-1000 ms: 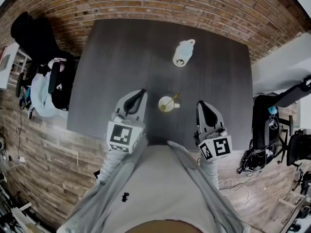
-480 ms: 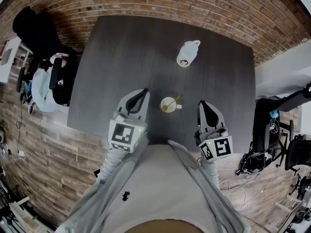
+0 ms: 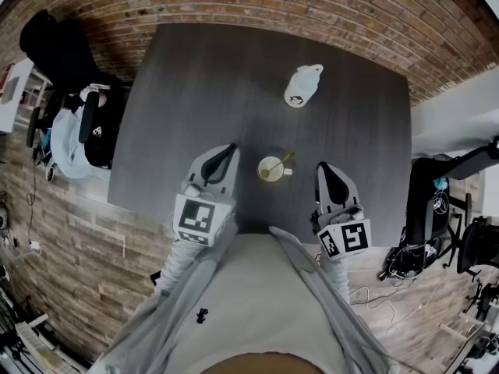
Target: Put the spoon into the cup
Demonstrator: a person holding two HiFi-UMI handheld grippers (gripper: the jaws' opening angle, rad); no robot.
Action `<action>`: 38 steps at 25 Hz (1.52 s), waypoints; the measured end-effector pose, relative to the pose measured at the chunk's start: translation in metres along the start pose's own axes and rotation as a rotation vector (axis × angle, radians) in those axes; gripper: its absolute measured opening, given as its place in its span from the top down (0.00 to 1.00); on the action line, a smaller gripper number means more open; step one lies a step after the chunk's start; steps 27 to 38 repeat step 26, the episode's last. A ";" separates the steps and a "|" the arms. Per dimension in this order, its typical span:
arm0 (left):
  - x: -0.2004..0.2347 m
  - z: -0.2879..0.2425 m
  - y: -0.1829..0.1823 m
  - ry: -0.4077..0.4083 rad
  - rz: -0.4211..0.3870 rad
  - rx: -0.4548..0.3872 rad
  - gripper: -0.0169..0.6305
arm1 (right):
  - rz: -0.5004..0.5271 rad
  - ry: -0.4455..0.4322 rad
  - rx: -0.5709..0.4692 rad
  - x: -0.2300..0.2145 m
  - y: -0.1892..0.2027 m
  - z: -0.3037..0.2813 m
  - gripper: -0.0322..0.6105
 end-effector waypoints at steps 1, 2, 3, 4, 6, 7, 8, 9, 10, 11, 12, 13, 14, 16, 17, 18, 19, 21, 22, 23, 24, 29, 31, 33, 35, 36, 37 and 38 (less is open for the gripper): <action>0.000 0.000 0.001 0.002 0.001 0.003 0.94 | 0.003 -0.001 0.004 0.000 0.001 0.000 0.92; -0.001 -0.001 0.002 0.004 0.001 0.006 0.94 | 0.004 0.000 0.007 0.001 0.003 0.000 0.92; -0.001 -0.001 0.003 0.006 0.003 0.008 0.94 | 0.003 0.002 0.009 0.000 0.003 0.000 0.92; -0.001 -0.001 0.004 0.007 0.004 0.011 0.94 | -0.001 0.004 0.010 0.000 0.004 0.000 0.92; 0.000 -0.002 0.005 0.009 0.008 0.014 0.94 | -0.005 0.004 0.014 0.001 0.005 0.000 0.92; 0.000 -0.002 0.006 0.009 0.009 0.016 0.94 | -0.003 0.002 0.019 0.001 0.006 0.000 0.92; 0.000 -0.003 0.007 0.010 0.010 0.018 0.94 | -0.001 0.000 0.025 0.002 0.007 -0.001 0.92; 0.000 -0.003 0.007 0.011 0.011 0.020 0.94 | 0.001 -0.002 0.030 0.002 0.009 -0.001 0.92; 0.000 -0.004 0.008 0.012 0.011 0.022 0.94 | 0.001 -0.003 0.035 0.002 0.010 -0.002 0.92; 0.000 -0.005 0.009 0.013 0.012 0.023 0.94 | -0.001 -0.004 0.040 0.002 0.011 -0.002 0.92; 0.000 -0.006 0.009 0.015 0.012 0.024 0.94 | -0.002 -0.005 0.044 0.002 0.012 -0.003 0.92; -0.001 -0.007 0.009 0.016 0.013 0.025 0.94 | -0.003 -0.006 0.048 0.001 0.013 -0.003 0.92; -0.001 -0.008 0.009 0.018 0.013 0.026 0.94 | -0.005 -0.006 0.051 0.001 0.014 -0.004 0.92; 0.000 -0.009 0.010 0.021 0.012 0.030 0.94 | -0.008 -0.008 0.056 0.001 0.016 -0.005 0.92; 0.000 -0.010 0.010 0.023 0.011 0.032 0.94 | -0.009 -0.010 0.057 0.001 0.016 -0.005 0.92; 0.000 -0.010 0.011 0.025 0.010 0.034 0.94 | -0.009 -0.012 0.057 0.001 0.015 -0.006 0.92; 0.000 -0.011 0.011 0.026 0.009 0.035 0.94 | -0.010 -0.013 0.055 0.001 0.015 -0.006 0.92; 0.000 -0.013 0.012 0.029 0.010 0.038 0.94 | -0.012 -0.012 0.052 0.001 0.014 -0.006 0.92; -0.001 -0.013 0.013 0.030 0.011 0.039 0.94 | -0.014 -0.010 0.051 0.000 0.015 -0.006 0.92; -0.001 -0.014 0.013 0.031 0.013 0.040 0.94 | -0.016 -0.008 0.051 -0.001 0.015 -0.006 0.92; -0.002 -0.015 0.014 0.032 0.014 0.041 0.94 | -0.018 -0.005 0.052 -0.002 0.016 -0.006 0.92; -0.004 -0.017 0.015 0.036 0.014 0.044 0.94 | -0.023 0.000 0.053 -0.004 0.017 -0.005 0.92; -0.004 -0.017 0.015 0.036 0.014 0.044 0.94 | -0.023 0.000 0.053 -0.004 0.017 -0.005 0.92; -0.004 -0.017 0.015 0.036 0.014 0.044 0.94 | -0.023 0.000 0.053 -0.004 0.017 -0.005 0.92; -0.004 -0.017 0.015 0.036 0.014 0.044 0.94 | -0.023 0.000 0.053 -0.004 0.017 -0.005 0.92; -0.004 -0.017 0.015 0.036 0.014 0.044 0.94 | -0.023 0.000 0.053 -0.004 0.017 -0.005 0.92; -0.004 -0.017 0.015 0.036 0.014 0.044 0.94 | -0.023 0.000 0.053 -0.004 0.017 -0.005 0.92; -0.004 -0.017 0.015 0.036 0.014 0.044 0.94 | -0.023 0.000 0.053 -0.004 0.017 -0.005 0.92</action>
Point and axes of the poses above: the fingertips, and each gripper's own axes: z backward along the fingers, x to its left, y out of its underside, the point moved 1 cm from there along z, backward along the fingers, and after that the axes turned 9 degrees about -x, right-handed, at the moved point
